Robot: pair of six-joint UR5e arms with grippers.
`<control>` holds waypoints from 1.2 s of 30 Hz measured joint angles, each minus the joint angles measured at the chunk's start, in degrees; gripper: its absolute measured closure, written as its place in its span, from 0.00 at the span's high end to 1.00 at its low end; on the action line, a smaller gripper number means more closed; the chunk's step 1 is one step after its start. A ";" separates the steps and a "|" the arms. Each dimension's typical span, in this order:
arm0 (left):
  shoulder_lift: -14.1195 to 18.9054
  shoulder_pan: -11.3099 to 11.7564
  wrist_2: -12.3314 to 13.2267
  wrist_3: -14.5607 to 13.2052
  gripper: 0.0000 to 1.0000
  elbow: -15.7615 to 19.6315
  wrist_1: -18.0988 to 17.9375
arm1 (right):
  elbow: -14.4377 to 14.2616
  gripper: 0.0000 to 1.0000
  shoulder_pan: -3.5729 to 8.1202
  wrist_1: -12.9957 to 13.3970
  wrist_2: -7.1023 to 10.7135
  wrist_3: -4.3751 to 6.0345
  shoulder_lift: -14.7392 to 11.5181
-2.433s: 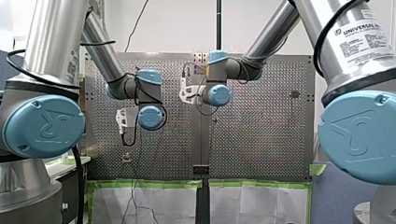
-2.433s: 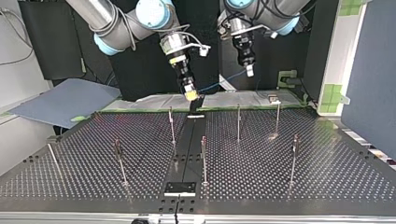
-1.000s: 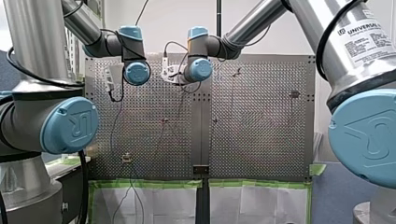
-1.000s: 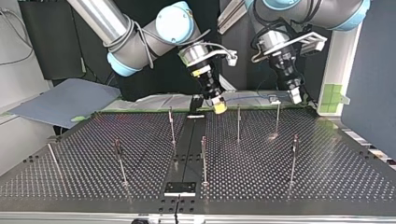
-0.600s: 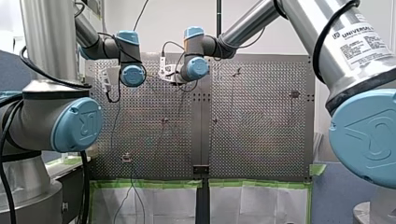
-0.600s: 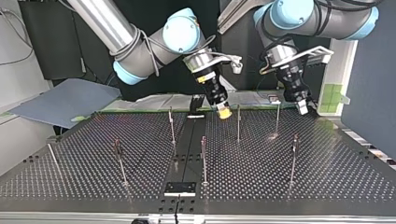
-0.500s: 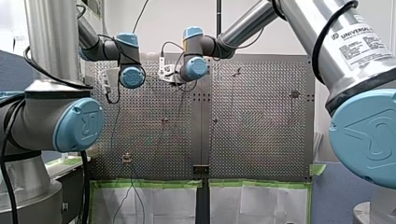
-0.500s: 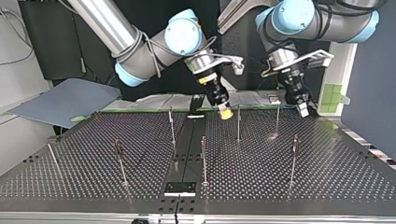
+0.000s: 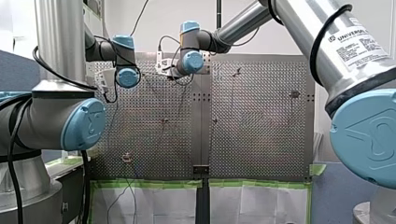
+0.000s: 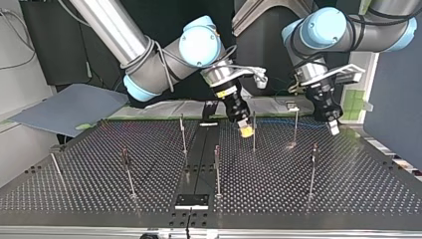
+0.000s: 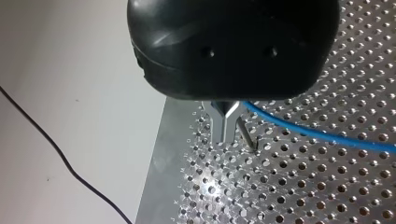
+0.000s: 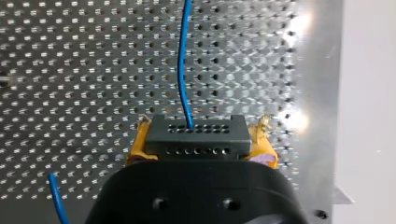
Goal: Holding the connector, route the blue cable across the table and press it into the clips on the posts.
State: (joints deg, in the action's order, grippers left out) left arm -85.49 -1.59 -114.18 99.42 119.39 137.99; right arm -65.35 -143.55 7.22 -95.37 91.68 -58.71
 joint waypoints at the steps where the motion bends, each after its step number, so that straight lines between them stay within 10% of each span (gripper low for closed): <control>1: -0.01 0.18 0.43 0.23 0.00 -0.02 -0.10 | 0.42 0.00 -0.01 -0.10 0.00 0.00 0.01; 36: -6.23 7.02 11.06 4.77 0.00 -5.39 -4.31 | 17.07 0.00 -0.01 -0.88 0.34 -0.11 6.85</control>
State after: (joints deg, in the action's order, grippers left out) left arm -91.72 5.43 -103.12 104.18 114.01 133.69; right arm -48.28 -143.56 6.34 -95.03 91.58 -51.86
